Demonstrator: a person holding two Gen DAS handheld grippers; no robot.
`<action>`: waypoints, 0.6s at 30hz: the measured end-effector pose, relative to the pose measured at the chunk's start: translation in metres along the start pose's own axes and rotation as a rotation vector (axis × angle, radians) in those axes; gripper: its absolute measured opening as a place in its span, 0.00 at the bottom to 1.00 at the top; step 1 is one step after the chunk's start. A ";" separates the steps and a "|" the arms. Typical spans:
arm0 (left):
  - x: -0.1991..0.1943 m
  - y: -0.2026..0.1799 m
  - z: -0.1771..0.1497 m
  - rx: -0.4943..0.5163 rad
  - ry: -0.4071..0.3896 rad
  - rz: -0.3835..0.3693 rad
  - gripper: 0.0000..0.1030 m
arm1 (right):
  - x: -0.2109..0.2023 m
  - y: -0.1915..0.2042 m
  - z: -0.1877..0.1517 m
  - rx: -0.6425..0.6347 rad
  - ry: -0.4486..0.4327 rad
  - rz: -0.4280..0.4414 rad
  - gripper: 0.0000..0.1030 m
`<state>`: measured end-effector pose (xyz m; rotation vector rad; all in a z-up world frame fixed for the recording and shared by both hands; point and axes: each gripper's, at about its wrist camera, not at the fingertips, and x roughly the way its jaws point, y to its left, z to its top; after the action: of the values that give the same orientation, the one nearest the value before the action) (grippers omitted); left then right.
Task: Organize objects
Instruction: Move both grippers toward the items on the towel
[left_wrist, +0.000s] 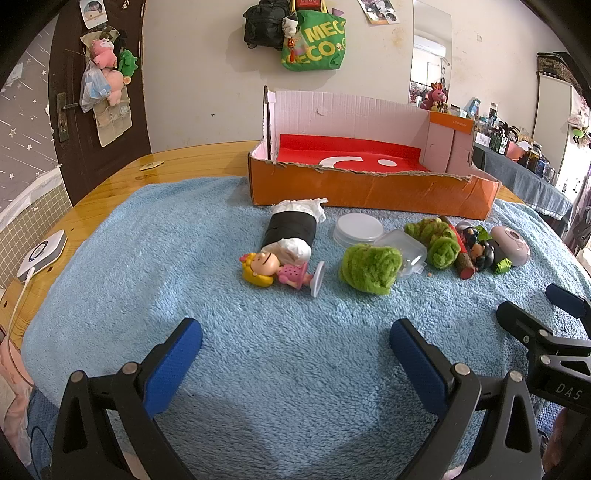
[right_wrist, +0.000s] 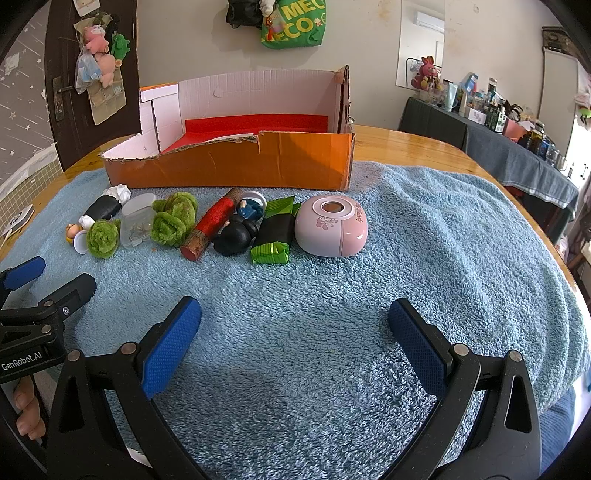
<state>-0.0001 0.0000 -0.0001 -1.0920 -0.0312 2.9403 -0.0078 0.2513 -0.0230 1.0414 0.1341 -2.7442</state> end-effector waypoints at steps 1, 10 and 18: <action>0.000 0.000 0.000 0.000 0.000 0.000 1.00 | 0.000 0.000 0.000 0.000 0.000 0.000 1.00; -0.001 0.001 0.000 -0.006 0.000 -0.009 1.00 | 0.000 0.000 -0.001 -0.001 0.000 0.002 1.00; -0.006 0.008 0.013 0.007 0.016 -0.052 1.00 | -0.005 -0.005 0.007 0.002 0.020 0.025 1.00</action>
<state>-0.0044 -0.0080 0.0135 -1.0971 -0.0489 2.8840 -0.0101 0.2562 -0.0147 1.0635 0.1203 -2.7129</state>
